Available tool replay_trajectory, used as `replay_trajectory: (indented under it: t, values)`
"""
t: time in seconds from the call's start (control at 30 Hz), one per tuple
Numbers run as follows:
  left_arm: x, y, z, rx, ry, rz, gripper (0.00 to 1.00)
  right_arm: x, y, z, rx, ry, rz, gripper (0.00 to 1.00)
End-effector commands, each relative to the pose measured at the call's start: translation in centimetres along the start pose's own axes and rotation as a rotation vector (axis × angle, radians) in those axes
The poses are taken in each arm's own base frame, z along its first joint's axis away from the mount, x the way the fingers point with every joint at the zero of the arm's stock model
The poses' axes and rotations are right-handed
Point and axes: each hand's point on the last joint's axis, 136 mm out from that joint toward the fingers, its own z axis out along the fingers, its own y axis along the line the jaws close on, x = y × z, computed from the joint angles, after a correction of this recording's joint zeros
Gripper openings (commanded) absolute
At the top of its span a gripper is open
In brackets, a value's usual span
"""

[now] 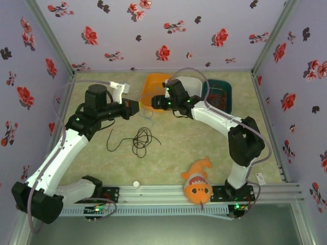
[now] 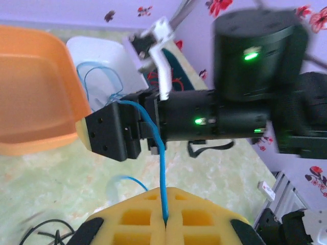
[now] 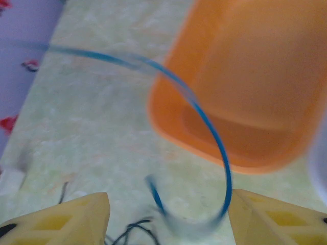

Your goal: Untangle the cables

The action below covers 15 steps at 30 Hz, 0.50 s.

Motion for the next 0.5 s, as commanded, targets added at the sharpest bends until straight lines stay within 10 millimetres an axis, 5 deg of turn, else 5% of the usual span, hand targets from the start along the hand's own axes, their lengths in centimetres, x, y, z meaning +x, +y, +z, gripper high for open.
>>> replay_trajectory:
  t: [0.0, 0.23, 0.47]
  values:
    - [-1.8, -2.3, -1.4, 0.059, -0.052, 0.064, 0.0, -0.8, -1.4, -0.9, 0.04, -0.066, 0.061, 0.61]
    - [-3.5, -3.6, -2.6, 0.071, -0.096, 0.114, 0.0, -0.3, -7.0, -3.4, 0.159, -0.118, 0.168, 0.5]
    - [-5.0, -3.5, -1.8, 0.062, -0.1, 0.115, 0.0, -0.1, -9.6, -7.5, 0.218, -0.186, 0.196, 0.53]
